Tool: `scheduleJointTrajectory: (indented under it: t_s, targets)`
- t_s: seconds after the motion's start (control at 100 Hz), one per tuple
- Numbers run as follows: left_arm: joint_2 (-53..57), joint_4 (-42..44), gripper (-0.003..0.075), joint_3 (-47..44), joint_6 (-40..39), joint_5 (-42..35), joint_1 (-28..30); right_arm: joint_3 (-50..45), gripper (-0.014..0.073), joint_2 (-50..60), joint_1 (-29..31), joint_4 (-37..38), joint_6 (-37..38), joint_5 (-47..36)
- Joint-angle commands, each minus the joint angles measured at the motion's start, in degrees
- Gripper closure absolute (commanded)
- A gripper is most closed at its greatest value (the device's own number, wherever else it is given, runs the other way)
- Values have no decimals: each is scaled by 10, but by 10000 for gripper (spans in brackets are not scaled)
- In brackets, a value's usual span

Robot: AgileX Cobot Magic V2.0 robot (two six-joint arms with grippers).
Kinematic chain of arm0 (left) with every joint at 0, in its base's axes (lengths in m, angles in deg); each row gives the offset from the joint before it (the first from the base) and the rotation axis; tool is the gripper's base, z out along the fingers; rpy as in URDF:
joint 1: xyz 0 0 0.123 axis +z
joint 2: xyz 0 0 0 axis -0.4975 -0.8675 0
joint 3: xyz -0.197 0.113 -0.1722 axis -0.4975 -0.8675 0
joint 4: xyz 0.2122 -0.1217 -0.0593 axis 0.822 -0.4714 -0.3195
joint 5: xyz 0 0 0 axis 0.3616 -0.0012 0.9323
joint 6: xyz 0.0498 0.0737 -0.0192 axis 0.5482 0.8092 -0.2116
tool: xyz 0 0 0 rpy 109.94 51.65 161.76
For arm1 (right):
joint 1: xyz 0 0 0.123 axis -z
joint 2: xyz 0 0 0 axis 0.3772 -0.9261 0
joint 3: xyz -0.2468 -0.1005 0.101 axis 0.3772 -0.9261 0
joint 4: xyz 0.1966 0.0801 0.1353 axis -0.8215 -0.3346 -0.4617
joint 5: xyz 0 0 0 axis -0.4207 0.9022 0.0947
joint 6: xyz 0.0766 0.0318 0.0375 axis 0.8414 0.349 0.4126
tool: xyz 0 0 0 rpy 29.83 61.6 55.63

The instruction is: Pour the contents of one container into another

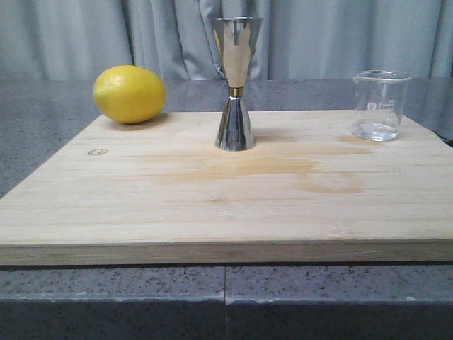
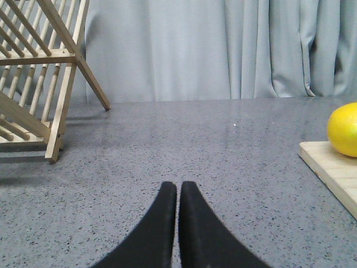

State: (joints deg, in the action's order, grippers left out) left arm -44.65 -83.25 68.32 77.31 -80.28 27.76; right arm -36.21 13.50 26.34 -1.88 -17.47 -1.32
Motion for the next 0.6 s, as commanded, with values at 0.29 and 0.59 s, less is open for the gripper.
scheduleJointTrajectory:
  t_s: [0.29,0.59]
  targets:
    - [13,-5,739,-16,-4,-41,0,-5,665,11,0,116,92,-74]
    - [13,-5,739,-16,-4,-41,0,-5,665,11,0,116,92,-74]
